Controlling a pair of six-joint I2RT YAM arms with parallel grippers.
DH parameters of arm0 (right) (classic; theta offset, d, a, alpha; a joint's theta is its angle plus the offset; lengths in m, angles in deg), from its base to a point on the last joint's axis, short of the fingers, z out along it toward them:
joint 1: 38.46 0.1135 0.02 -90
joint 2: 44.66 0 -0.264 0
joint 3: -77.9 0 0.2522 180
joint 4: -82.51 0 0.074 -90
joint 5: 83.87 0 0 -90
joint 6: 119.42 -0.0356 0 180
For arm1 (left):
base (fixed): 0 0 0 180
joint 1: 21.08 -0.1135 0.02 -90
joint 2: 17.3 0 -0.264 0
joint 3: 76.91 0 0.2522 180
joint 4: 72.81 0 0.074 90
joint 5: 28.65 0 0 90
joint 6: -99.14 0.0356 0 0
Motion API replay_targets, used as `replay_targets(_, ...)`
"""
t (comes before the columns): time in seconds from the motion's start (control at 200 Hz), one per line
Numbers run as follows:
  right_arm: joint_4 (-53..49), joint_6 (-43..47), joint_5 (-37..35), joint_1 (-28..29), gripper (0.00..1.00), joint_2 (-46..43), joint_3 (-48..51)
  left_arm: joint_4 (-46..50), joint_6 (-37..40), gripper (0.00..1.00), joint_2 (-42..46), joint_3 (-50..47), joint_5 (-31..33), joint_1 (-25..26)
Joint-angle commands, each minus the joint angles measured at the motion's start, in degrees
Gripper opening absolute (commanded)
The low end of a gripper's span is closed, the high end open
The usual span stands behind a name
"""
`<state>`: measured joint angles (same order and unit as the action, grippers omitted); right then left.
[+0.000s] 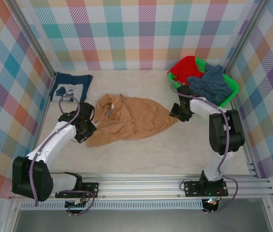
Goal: Fold and stack the t-shirts
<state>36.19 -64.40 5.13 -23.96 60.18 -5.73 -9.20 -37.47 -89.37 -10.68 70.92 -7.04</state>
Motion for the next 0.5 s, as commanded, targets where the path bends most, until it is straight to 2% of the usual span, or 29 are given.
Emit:
replay_targets(0.0, -3.51, -2.21, -1.88, 0.35, 0.35, 1.73, -0.89, 1.4, 1.26, 0.0, -0.18, -0.86, -0.73, -0.77)
replay_targets(0.2, -2.75, -1.85, -1.31, 0.34, 0.35, 2.91, -1.62, 0.6, 1.17, 0.0, 0.48, -2.26, -2.3, -0.77)
replay_targets(0.355, -7.5, -3.57, -2.92, 0.4, 0.29, 5.72, -4.88, 0.88, 1.3, 0.0, 0.67, -2.63, -2.53, -0.77)
replay_targets(0.495, -4.58, -6.23, -3.11, 0.43, 0.29, 3.47, 0.1, 0.47, 0.89, 0.0, 0.79, -2.72, -2.77, -0.65)
